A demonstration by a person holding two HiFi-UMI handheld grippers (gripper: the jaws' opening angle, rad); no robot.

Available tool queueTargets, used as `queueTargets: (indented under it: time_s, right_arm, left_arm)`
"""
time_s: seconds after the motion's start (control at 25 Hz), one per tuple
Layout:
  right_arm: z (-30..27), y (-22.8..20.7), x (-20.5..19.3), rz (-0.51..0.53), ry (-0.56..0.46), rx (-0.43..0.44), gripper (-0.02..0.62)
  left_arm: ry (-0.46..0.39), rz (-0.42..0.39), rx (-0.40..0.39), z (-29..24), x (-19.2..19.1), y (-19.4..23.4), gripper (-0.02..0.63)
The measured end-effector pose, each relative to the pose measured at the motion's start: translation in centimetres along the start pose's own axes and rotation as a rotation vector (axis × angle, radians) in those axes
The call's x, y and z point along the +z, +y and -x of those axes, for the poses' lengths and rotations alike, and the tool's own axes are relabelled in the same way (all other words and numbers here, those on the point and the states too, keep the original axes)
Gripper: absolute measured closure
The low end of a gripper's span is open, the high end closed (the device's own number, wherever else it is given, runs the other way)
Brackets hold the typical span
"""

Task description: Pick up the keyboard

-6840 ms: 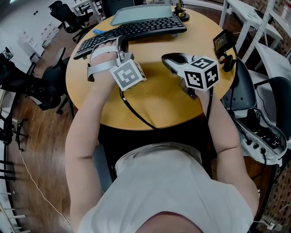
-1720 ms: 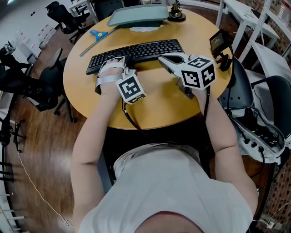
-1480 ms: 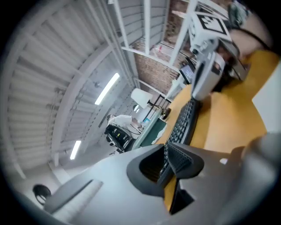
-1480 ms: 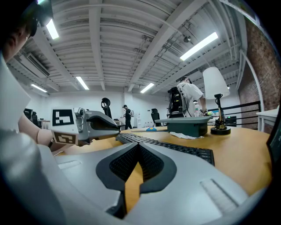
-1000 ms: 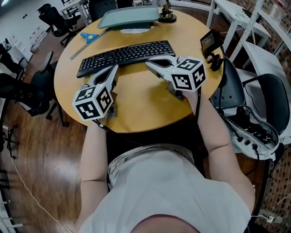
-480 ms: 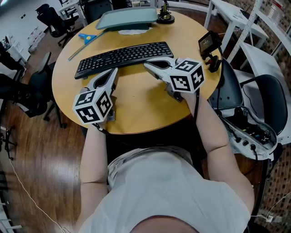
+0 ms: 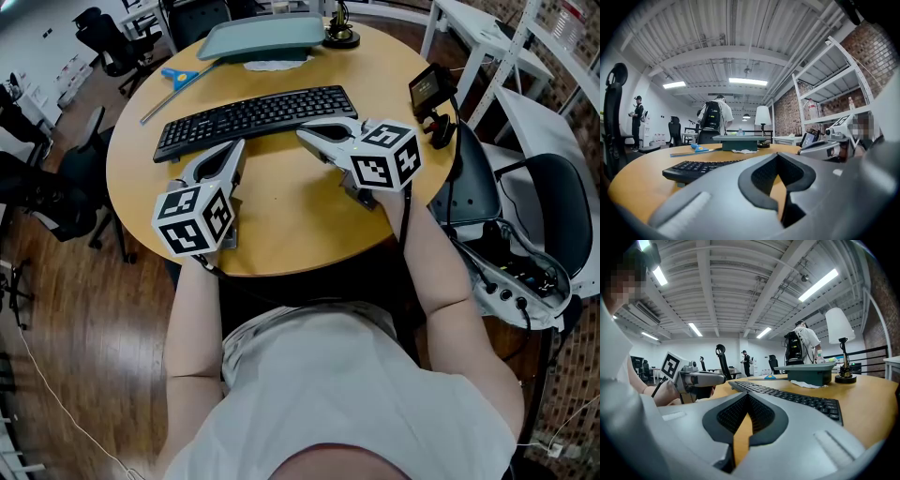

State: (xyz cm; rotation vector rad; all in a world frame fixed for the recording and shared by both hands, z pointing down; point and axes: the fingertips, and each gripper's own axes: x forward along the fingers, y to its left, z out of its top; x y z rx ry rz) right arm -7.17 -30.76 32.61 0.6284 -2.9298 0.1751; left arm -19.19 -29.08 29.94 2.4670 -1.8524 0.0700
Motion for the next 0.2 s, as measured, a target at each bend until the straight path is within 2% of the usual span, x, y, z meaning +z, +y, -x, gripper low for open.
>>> queueTargets:
  time_s: [0.2]
  right_arm:
    - [0.05, 0.17, -0.16, -0.002, 0.002, 0.0, 0.595]
  left_arm:
    - [0.005, -0.01, -0.007, 0.19, -0.16, -0.34, 0.606]
